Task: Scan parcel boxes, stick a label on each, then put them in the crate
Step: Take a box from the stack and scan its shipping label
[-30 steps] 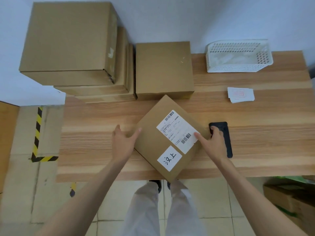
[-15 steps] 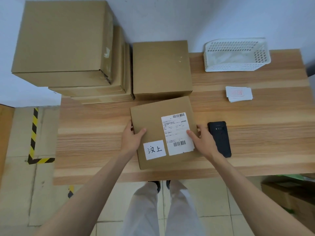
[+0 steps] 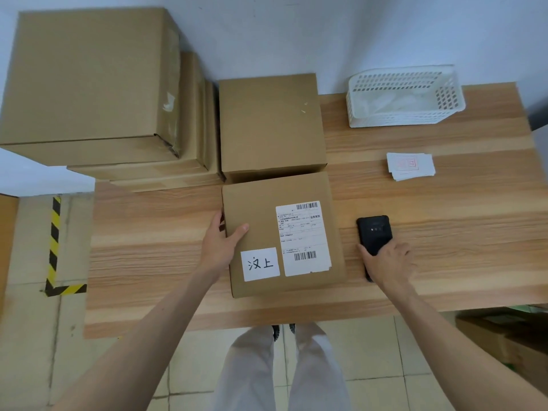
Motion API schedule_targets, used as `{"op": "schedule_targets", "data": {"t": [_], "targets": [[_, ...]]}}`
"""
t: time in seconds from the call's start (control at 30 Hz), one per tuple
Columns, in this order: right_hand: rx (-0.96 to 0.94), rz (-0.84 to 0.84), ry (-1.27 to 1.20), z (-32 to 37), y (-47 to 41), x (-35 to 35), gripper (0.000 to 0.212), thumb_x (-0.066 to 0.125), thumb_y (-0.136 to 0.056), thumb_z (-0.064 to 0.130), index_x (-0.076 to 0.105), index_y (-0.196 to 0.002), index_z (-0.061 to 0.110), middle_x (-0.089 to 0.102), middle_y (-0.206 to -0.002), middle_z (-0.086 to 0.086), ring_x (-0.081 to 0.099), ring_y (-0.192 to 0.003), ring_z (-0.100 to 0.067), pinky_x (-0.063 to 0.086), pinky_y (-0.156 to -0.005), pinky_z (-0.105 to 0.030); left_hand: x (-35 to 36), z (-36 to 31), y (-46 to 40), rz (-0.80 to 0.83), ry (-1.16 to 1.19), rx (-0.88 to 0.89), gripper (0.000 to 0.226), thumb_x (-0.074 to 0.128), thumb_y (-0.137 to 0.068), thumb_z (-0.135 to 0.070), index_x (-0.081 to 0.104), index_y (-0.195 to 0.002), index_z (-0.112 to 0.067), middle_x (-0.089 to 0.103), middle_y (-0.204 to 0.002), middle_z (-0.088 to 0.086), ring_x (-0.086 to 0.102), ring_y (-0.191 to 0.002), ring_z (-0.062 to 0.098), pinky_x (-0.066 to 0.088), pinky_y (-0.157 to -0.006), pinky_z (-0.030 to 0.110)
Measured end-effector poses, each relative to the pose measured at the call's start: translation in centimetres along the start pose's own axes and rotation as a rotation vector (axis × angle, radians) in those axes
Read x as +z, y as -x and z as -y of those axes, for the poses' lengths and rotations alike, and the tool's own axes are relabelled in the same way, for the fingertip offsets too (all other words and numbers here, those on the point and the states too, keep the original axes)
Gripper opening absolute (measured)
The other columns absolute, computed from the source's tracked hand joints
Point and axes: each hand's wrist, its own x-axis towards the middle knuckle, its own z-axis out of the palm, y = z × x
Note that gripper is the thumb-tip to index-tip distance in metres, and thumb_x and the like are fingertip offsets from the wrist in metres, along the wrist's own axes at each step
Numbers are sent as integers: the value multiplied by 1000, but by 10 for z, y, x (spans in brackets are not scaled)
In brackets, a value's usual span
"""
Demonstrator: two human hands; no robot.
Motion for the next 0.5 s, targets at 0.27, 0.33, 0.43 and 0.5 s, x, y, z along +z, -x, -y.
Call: {"op": "schedule_targets", "data": {"t": [0.27, 0.33, 0.43, 0.5], "targets": [[24, -16, -32, 7, 1, 14, 100, 35, -92, 75, 32, -141, -12, 47, -133, -29, 49, -116, -40, 53, -77, -49, 2, 4, -1, 16, 57, 10, 57, 74, -93, -17, 47, -143, -20, 63, -113, -19, 61, -83, -23, 50, -65, 5], [9, -40, -52, 8, 2, 13, 97, 39, -93, 72, 35, -138, -14, 48, -127, -29, 50, -112, -40, 52, -70, -46, 2, 6, -2, 14, 53, 15, 58, 74, -93, -19, 47, -144, -20, 63, -115, -20, 60, -85, -23, 51, -68, 5], [-11, -58, -43, 4, -2, 13, 96, 44, -90, 73, 44, -129, -14, 53, -116, -31, 54, -103, -42, 53, -74, -47, 0, 8, -3, 12, 52, 26, 59, 75, -92, -20, 48, -144, -20, 65, -121, -13, 61, -88, -22, 52, -69, 7], [-7, -55, -75, 2, -4, 11, 96, 48, -88, 75, 46, -126, -13, 54, -112, -30, 57, -100, -42, 52, -77, -46, 1, 8, -4, 13, 53, 32, 60, 75, -92, -20, 47, -145, -20, 65, -124, -10, 61, -90, -20, 53, -71, 8]]}}
